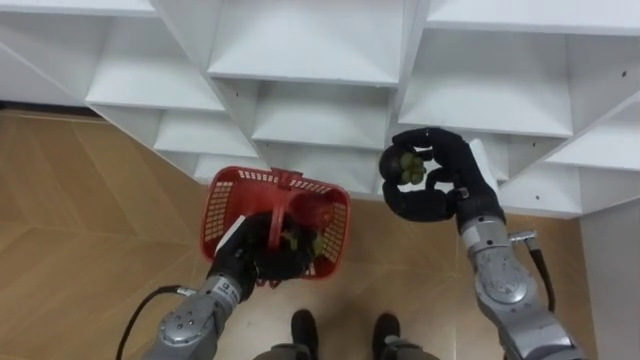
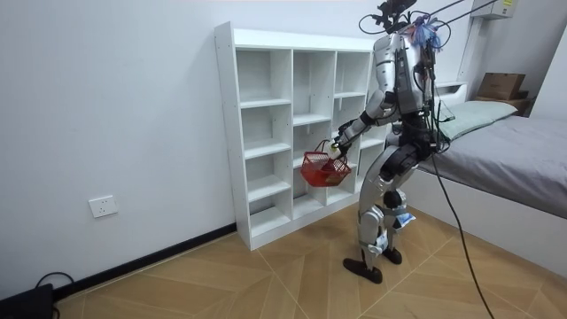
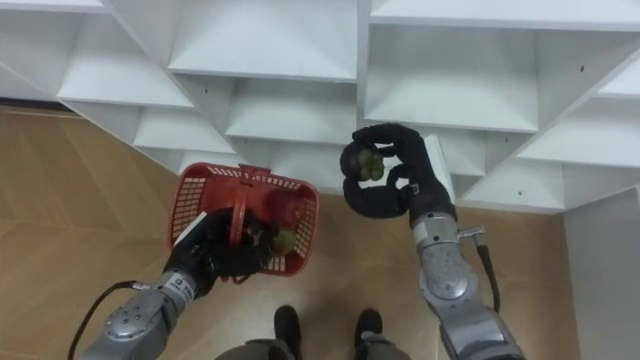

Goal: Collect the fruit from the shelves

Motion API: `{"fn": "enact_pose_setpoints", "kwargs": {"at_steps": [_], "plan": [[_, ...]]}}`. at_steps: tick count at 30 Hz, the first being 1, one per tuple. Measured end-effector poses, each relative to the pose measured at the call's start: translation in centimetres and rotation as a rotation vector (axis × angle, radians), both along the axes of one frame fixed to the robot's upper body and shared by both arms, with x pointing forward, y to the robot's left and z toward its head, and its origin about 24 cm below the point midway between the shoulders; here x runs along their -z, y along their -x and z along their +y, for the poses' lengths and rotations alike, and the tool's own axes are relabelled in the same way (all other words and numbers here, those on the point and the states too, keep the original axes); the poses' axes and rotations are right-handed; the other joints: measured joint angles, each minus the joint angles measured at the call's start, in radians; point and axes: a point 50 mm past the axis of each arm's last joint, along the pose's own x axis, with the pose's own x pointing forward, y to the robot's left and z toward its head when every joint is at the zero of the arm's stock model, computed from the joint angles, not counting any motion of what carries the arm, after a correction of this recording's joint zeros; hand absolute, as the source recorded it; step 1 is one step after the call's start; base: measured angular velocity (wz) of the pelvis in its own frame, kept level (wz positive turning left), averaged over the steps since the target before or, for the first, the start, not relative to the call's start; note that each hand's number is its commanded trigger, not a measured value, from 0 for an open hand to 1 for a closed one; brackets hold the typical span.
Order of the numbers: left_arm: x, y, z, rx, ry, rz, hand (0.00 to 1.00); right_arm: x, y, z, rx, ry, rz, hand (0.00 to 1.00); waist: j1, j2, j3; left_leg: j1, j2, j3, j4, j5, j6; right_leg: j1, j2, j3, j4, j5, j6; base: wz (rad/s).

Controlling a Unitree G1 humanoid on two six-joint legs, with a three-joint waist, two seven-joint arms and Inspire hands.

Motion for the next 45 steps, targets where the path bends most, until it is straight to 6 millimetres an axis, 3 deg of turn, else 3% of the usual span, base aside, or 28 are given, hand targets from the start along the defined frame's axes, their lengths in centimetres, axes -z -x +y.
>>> {"fn": "enact_pose_setpoints", "kwargs": {"at_steps": [18,45], "plan": [[0.7,1.4,-0.2,-0.025,0.030,0.029,1.00,0.6,2.1,2.8,-0.138,-0.017,0.032,1.00,0.003,0.004,-0.0019,-0.007,0.009,-0.001,0.019,-0.004,-0.003,0.001,0.008,0.002,0.003,0.002,-0.004,0.00],[0.2,1.4,-1.3,-0.011,0.089,0.010,1.00,0.6,2.6,4.9,-0.266,-0.025,0.049,1.00,0.009,0.006,-0.0034,-0.018,0.016,0.001,0.031,-0.007,-0.010,-0.017,0.010,-0.001,0.021,-0.002,-0.016,0.00]]}}
